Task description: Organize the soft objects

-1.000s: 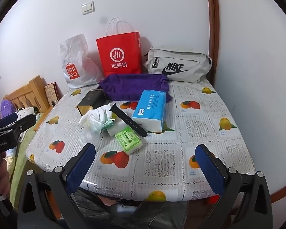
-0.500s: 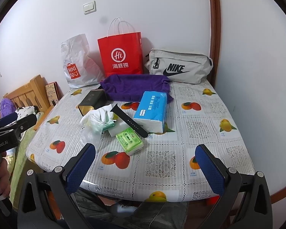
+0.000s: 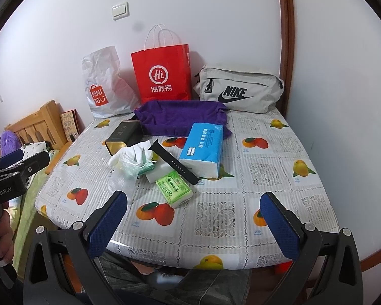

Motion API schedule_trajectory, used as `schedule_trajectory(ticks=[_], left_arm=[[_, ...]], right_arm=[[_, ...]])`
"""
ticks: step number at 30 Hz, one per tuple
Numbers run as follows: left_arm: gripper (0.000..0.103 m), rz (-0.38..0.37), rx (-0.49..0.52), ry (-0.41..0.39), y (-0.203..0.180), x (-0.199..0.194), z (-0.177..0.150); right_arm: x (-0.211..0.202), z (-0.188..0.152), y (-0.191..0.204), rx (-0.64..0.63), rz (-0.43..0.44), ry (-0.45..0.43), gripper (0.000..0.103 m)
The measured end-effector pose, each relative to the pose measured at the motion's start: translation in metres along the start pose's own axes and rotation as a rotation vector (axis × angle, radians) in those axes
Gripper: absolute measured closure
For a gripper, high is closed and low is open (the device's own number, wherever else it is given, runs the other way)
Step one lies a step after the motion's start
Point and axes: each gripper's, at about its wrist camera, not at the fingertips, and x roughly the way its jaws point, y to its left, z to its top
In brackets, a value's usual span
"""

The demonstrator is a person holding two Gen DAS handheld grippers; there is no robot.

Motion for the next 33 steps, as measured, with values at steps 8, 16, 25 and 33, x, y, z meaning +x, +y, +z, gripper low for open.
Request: schedule_trajectory(ticks=[8, 16, 25, 33], left_arm=[[0.0, 0.001, 0.005, -0.004, -0.0001, -0.0001, -0.0013], [0.0, -0.001, 0.005, -0.006, 0.0, -0.0004, -0.0012], [0.0, -0.002, 0.006, -0.007, 0.0001, -0.0004, -0.0018], [0.0, -0.003, 0.006, -0.008, 0.0, -0.0003, -0.0022]], right_arm=[[-0.0017, 0.0002, 0.0011, -0.002, 0.0, -0.002, 0.0], [-0.0022, -0.0001, 0.0016, -0.005, -0.001, -0.004, 0.0], [-0.0025, -0.0003, 0.002, -0.003, -0.002, -0.004, 0.0], [-0.0025, -0.0005, 0.0019, -0.003, 0.0, -0.004, 0.0]])
